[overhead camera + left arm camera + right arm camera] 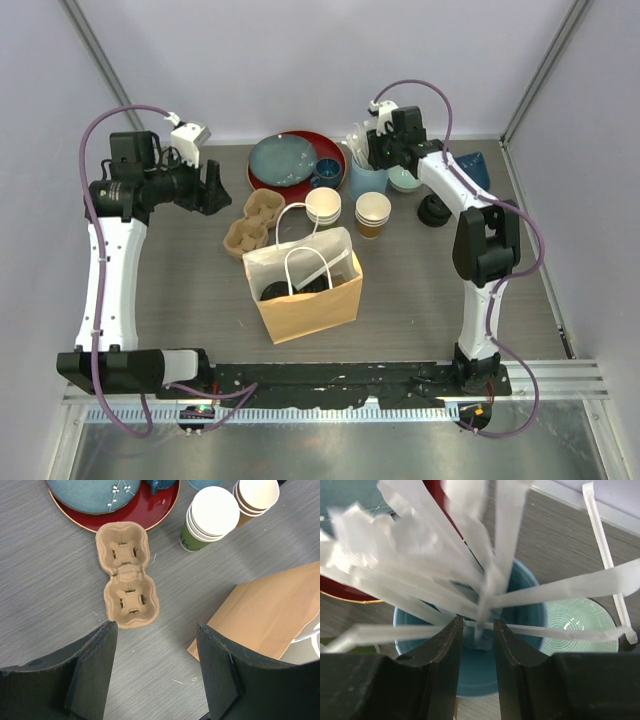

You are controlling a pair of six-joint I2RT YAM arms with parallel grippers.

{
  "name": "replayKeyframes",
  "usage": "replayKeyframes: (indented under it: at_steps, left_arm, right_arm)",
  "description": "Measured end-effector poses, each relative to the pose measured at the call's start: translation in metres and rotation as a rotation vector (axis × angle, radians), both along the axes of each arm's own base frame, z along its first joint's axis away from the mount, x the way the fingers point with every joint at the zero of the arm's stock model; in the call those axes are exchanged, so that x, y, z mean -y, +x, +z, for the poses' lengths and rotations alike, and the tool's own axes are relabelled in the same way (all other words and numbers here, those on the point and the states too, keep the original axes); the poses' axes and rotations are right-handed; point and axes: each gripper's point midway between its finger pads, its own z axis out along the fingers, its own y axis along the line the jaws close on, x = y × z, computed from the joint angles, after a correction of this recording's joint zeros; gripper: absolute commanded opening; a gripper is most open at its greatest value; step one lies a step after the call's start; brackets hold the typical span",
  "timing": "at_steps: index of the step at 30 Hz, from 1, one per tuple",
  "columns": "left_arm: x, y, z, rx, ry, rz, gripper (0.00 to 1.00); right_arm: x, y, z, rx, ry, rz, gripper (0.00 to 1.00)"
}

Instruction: Pack the takeout coffee

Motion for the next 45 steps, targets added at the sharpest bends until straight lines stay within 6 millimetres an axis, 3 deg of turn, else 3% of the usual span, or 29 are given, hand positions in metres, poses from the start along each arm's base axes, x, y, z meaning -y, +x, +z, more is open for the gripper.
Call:
replayKeyframes:
  at_steps: [3, 8, 11, 15, 17, 18, 21, 31, 35, 45]
  left_arm:
    - [0.0, 0.002, -0.003, -0.01, 0.004, -0.002, 0.68]
    - [-0.001, 0.002, -0.006, -0.019, 0.008, -0.005, 0.68]
    - [-0.001, 0.002, -0.007, -0.02, 0.011, -0.004, 0.68]
    - [-0.002, 0.002, -0.007, -0.023, 0.013, -0.003, 0.68]
    - [-0.002, 0.002, -0.007, -0.023, 0.014, -0.002, 0.68]
    - [-0.002, 0.002, -0.007, -0.023, 0.014, -0.002, 0.68]
    - [-0.002, 0.002, -0.007, -0.023, 0.014, -0.002, 0.68]
    - [-0.002, 0.001, -0.007, -0.023, 0.015, -0.003, 0.68]
    - [-0.002, 0.001, -0.007, -0.022, 0.015, -0.004, 0.68]
    - [-0.002, 0.001, -0.011, -0.029, 0.017, -0.003, 0.68]
  right_arm:
    - [0.001, 0.004, 0.005, 0.006, -0.017, 0.001, 0.38]
    - [-0.003, 0.019, 0.044, 0.102, 0.004, 0.004, 0.36]
    - [-0.004, 0.024, 0.055, 0.13, 0.013, 0.004, 0.35]
    - [-0.007, 0.031, 0.051, 0.127, 0.015, 0.009, 0.34]
    - [-0.008, 0.031, 0.041, 0.107, 0.013, 0.013, 0.29]
    - [-0.009, 0.031, 0.038, 0.1, 0.011, 0.014, 0.18]
    - [-0.01, 0.031, 0.03, 0.081, 0.009, 0.02, 0.01]
    - [-0.007, 0.026, 0.036, 0.079, 0.008, 0.011, 0.01]
    - [-0.002, 0.018, 0.061, 0.115, 0.013, -0.002, 0.04]
    - [0.009, -0.008, 0.157, 0.28, 0.059, -0.03, 0.01]
